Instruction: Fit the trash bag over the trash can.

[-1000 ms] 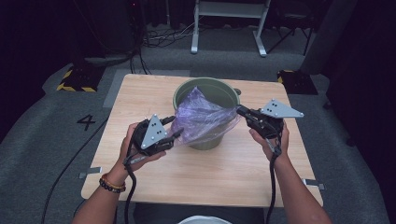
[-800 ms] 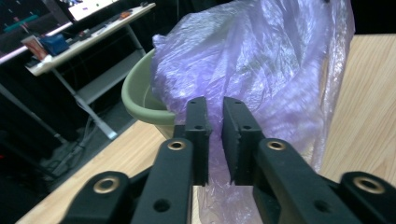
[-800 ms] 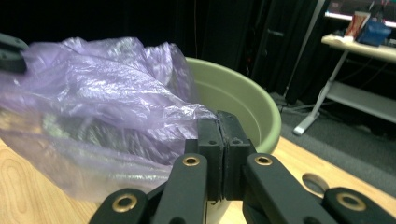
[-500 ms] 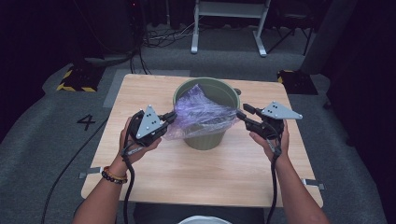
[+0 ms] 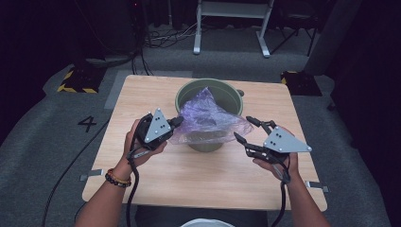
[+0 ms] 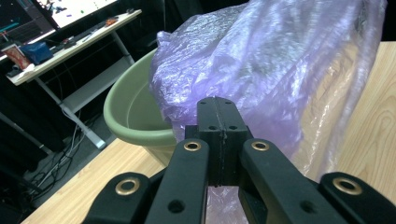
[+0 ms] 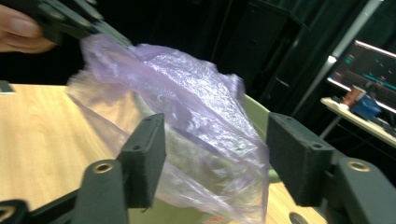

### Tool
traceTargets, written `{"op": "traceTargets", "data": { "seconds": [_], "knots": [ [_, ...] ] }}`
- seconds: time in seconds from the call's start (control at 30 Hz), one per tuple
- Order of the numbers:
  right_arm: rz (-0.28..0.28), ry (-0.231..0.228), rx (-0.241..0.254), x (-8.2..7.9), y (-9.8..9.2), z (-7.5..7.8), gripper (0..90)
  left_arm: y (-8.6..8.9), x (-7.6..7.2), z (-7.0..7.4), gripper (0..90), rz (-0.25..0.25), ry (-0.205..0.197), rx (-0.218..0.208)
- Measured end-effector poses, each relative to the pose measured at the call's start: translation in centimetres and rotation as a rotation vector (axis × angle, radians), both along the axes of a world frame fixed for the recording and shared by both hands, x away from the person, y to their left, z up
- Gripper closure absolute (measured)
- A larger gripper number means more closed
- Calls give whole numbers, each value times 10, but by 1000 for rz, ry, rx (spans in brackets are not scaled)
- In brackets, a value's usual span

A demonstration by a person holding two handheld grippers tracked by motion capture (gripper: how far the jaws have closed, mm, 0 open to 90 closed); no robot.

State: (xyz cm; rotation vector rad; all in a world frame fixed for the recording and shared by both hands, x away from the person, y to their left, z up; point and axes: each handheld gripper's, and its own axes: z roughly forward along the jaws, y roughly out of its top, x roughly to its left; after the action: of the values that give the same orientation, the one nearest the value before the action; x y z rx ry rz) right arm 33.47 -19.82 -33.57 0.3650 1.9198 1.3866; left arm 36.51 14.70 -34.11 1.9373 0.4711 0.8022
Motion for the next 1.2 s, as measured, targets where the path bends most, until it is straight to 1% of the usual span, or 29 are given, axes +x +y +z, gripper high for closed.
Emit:
{"op": "traceTargets", "data": {
  "seconds": [0.03, 0.07, 0.1, 0.13, 0.17, 0.2, 0.23, 0.27, 0.3, 0.37, 0.4, 0.43, 0.5, 0.6, 0.63, 0.73, 0.77, 0.8, 0.83, 0.87, 0.93, 1.0, 1.03, 1.13, 1.17, 1.2],
  "knots": [
    [-4, -16, 0, -5, 1, -1, 457, 0, 1, 0, 900, 5, 3, -6],
    [10, -25, -6, -9, 3, -3, 500, -1, 1, 0, 900, 6, 12, -14],
    [22, -21, -18, -11, 5, -5, 496, -2, 2, 0, 900, 8, 15, -8],
    [12, -29, -46, -15, 8, -8, 475, -4, 3, -1, 900, 21, 14, 9],
    [12, -29, -46, -15, 8, -8, 475, -4, 3, -1, 900, 21, 14, 9],
    [-5, -18, -55, -13, 8, -9, 429, -3, 6, -1, 900, 32, 22, 2],
    [-5, -18, -55, -13, 8, -9, 429, -3, 6, -1, 900, 32, 22, 2],
    [-16, -8, -45, -11, 5, -9, 402, -1, 7, -1, 900, 42, 23, -4],
    [-20, 5, -21, -10, 1, -9, 387, 1, 8, -1, 900, 45, 27, -10],
    [-32, 13, -2, -9, -5, -10, 359, 4, 10, -1, 900, 57, 39, -21],
    [-49, 8, -5, -11, -11, -11, 350, 6, 11, -2, 900, 70, 51, -23],
    [-49, 8, -5, -11, -11, -11, 350, 6, 11, -2, 900, 70, 51, -23],
    [-33, 5, -6, -15, -17, -12, 351, 7, 13, -3, 900, 77, 61, -30],
    [28, -1, -18, -23, -19, -14, 372, 5, 14, -3, 900, 76, 64, -30],
    [55, -3, -31, -25, -16, -15, 380, 4, 14, -3, 900, 78, 64, -30],
    [99, -7, -55, -27, -5, -21, 382, 1, 15, -3, 900, 73, 69, -33],
    [114, -23, -81, -25, 5, -26, 382, 1, 15, -3, 900, 76, 70, -31],
    [114, -23, -81, -25, 5, -26, 382, 0, 16, -3, 900, 74, 70, -31],
    [100, -44, -100, -22, 15, -31, 380, 0, 16, -3, 900, 71, 76, -33],
    [100, -44, -100, -22, 15, -31, 380, 0, 17, -3, 900, 69, 77, -32],
    [48, -87, -119, -19, 24, -36, 363, 0, 19, -3, 900, 67, 82, -37],
    [13, -119, -134, -14, 31, -39, 356, 1, 20, -2, 900, 64, 86, -47],
    [-11, -136, -138, -12, 33, -40, 356, 1, 21, -1, 900, 61, 88, -52],
    [-55, -161, -172, -1, 35, -44, 365, 1, 23, 1, 900, 50, 92, -66],
    [-69, -173, -199, 2, 36, -46, 375, 1, 24, 1, 900, 49, 95, -71],
    [-69, -177, -211, 4, 36, -47, 405, 1, 25, 2, 900, 47, 97, -73]
  ]
}}
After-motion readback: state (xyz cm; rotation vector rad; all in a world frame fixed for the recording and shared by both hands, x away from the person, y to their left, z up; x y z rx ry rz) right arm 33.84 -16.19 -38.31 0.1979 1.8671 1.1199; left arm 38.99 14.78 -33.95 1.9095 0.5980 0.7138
